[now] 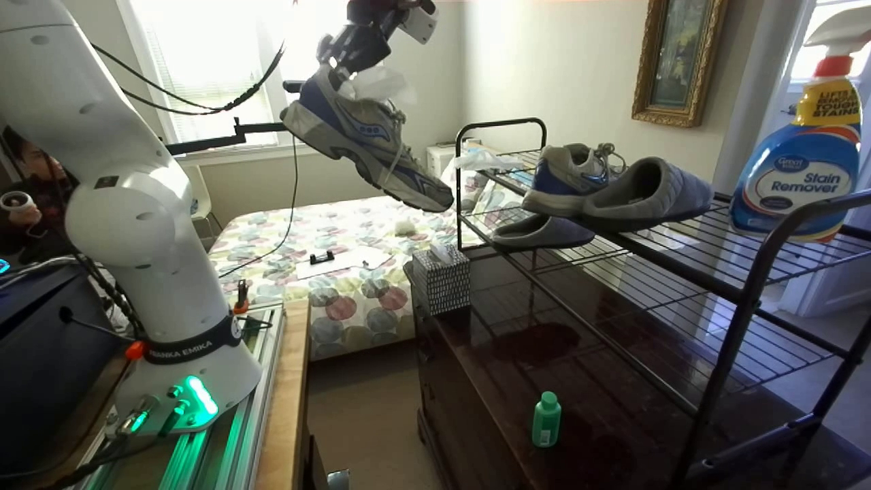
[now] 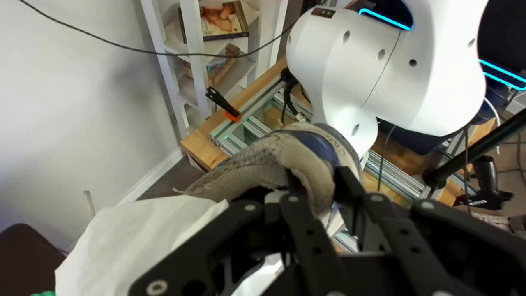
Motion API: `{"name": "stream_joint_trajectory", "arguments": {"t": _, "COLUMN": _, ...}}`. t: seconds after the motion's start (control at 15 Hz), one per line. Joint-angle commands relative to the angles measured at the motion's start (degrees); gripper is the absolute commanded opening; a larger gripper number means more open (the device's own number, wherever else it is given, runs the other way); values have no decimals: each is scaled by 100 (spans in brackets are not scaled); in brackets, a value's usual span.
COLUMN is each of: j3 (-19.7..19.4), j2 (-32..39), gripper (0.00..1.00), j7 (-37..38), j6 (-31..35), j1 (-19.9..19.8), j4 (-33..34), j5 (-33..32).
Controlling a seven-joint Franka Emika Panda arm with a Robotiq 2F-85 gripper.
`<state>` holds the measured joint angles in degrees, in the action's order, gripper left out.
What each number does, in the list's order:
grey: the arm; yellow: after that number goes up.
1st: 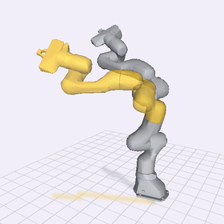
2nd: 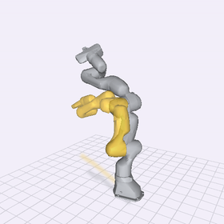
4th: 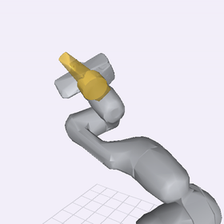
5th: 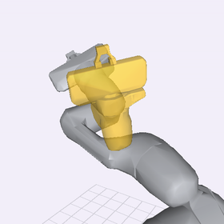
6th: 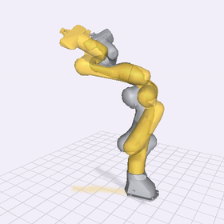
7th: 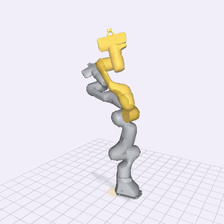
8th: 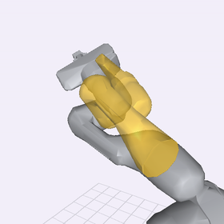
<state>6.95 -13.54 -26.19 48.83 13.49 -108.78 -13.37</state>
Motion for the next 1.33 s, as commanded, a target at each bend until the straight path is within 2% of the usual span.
{"name": "stream_joint_trajectory", "arguments": {"t": 0.0, "j3": -115, "j2": -413, "gripper": 6, "j7": -196, "j6": 441, "j1": 1, "j4": -457, "j5": 625}}
{"name": "stream_joint_trajectory", "arguments": {"t": 0.2, "j3": -175, "j2": -517, "gripper": 6, "j7": -410, "j6": 659, "j1": 12, "j4": -766, "j5": 980}}
{"name": "stream_joint_trajectory", "arguments": {"t": 0.53, "j3": -256, "j2": -590, "gripper": 6, "j7": -846, "j6": 1517, "j1": -8, "j4": -1381, "j5": 626}}
{"name": "stream_joint_trajectory", "arguments": {"t": 0.6, "j3": -291, "j2": -498, "gripper": 6, "j7": -787, "j6": 1593, "j1": -62, "j4": -1391, "j5": 630}}
{"name": "stream_joint_trajectory", "arguments": {"t": 0.67, "j3": -213, "j2": -354, "gripper": 6, "j7": -646, "j6": 1377, "j1": -26, "j4": -1170, "j5": 751}}
{"name": "stream_joint_trajectory", "arguments": {"t": 0.73, "j3": -228, "j2": -336, "gripper": 25, "j7": -648, "j6": 1434, "j1": -39, "j4": -1232, "j5": 752}}
{"name": "stream_joint_trajectory", "arguments": {"t": 1.0, "j3": -212, "j2": -313, "gripper": 25, "j7": -647, "j6": 1435, "j1": -37, "j4": -1237, "j5": 754}}
{"name": "stream_joint_trajectory", "arguments": {"t": 1.07, "j3": -212, "j2": -314, "gripper": 6, "j7": -647, "j6": 1435, "j1": -36, "j4": -1237, "j5": 754}}
{"name": "stream_joint_trajectory", "arguments": {"t": 1.27, "j3": -194, "j2": -190, "gripper": 6, "j7": -693, "j6": 1614, "j1": -23, "j4": -1278, "j5": 629}}
